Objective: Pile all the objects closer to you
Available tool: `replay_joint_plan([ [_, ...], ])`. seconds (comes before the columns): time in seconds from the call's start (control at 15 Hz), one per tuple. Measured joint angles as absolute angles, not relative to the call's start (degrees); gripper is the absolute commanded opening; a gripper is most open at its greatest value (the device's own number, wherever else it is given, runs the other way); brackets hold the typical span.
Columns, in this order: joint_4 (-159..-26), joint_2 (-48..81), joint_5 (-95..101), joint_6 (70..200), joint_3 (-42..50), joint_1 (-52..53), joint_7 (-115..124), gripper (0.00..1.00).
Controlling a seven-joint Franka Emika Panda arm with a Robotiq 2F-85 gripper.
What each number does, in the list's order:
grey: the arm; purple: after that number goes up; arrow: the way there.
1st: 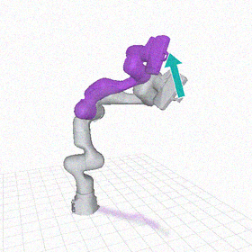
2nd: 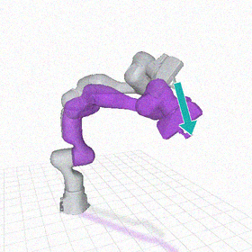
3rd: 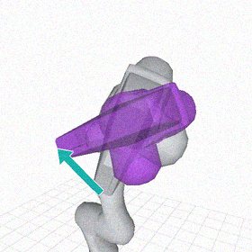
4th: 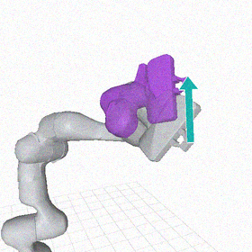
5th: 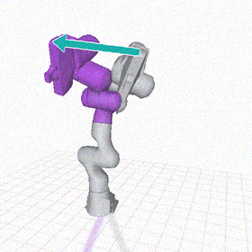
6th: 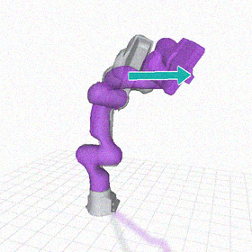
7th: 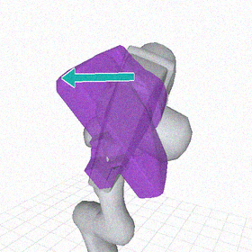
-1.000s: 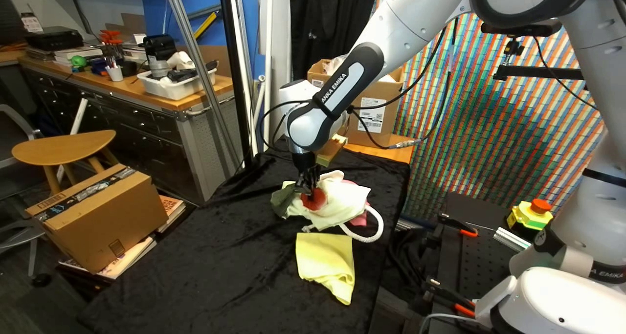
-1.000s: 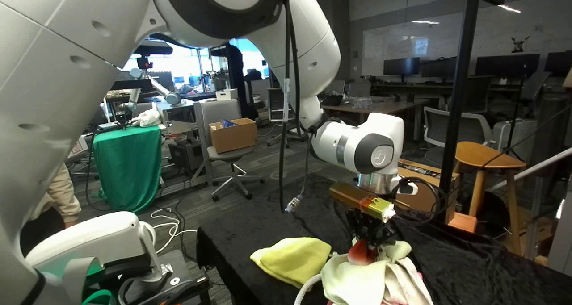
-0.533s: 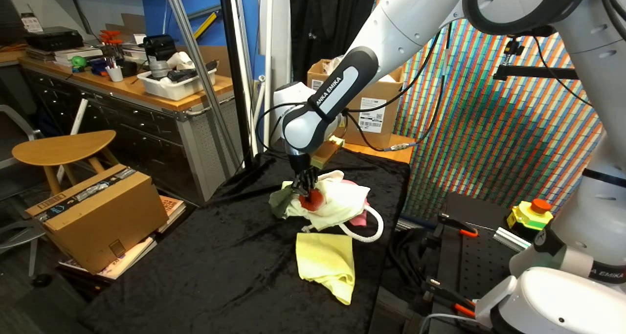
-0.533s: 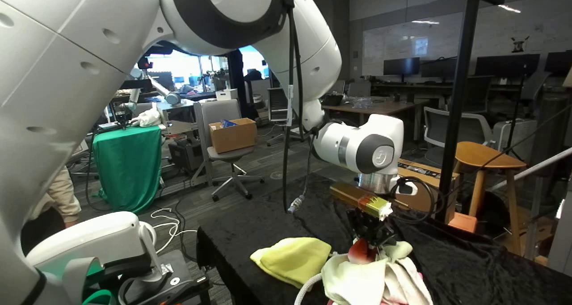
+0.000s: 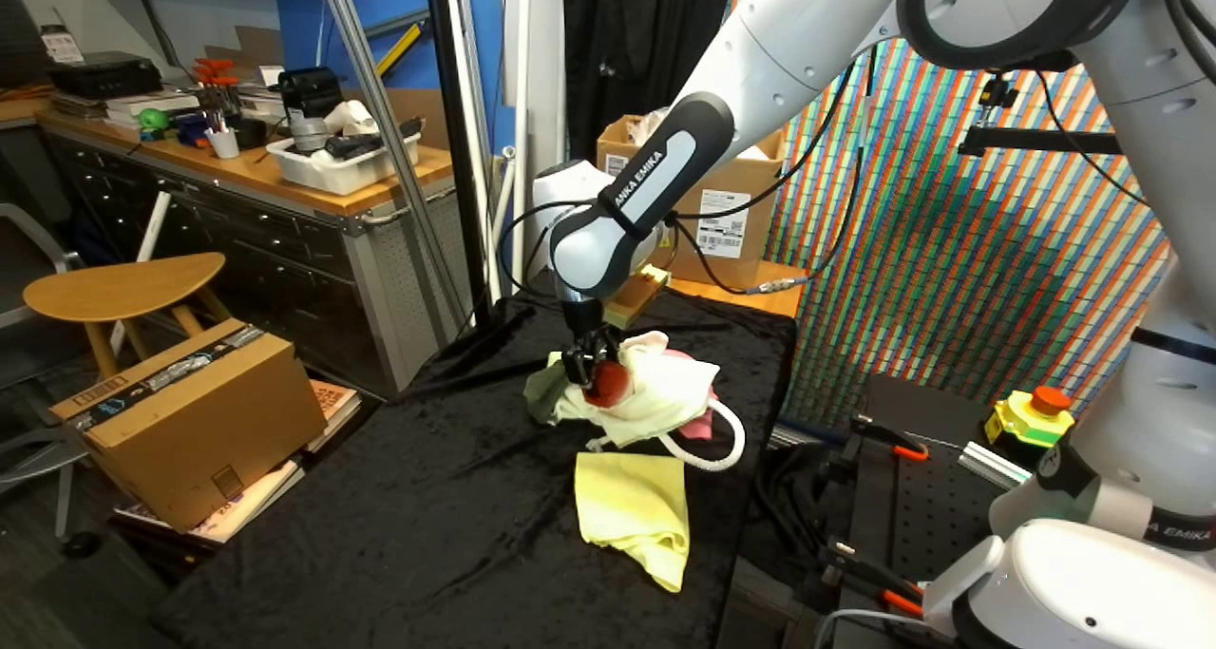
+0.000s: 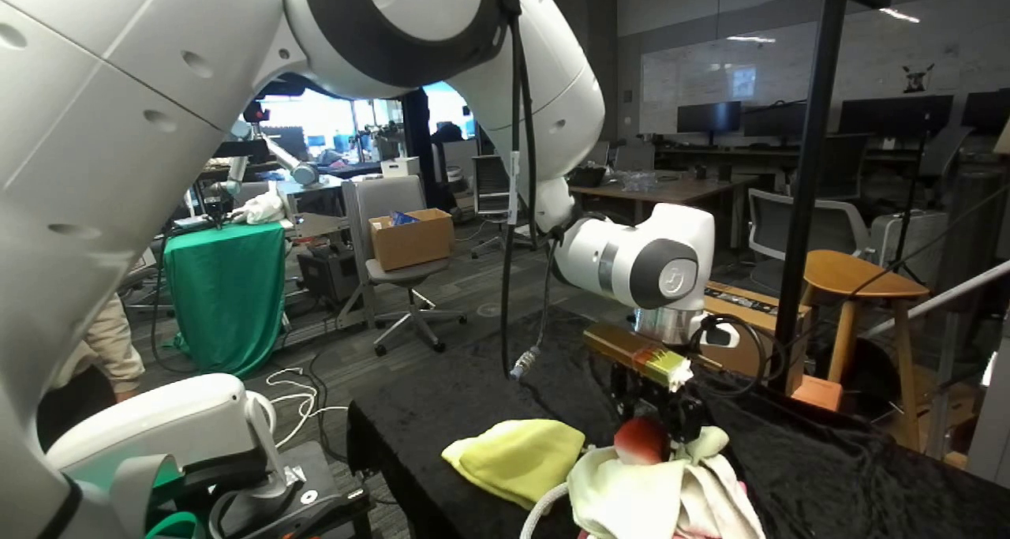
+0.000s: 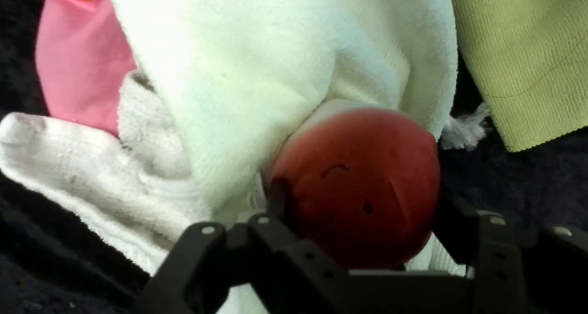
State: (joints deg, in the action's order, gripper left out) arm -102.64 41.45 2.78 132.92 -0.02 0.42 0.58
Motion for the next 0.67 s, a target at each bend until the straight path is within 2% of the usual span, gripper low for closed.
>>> replay_joint_plan([
  [0.67,-105.25,34.95,1.8,132.92,-1.37,-0.68,-3.43,1.0],
])
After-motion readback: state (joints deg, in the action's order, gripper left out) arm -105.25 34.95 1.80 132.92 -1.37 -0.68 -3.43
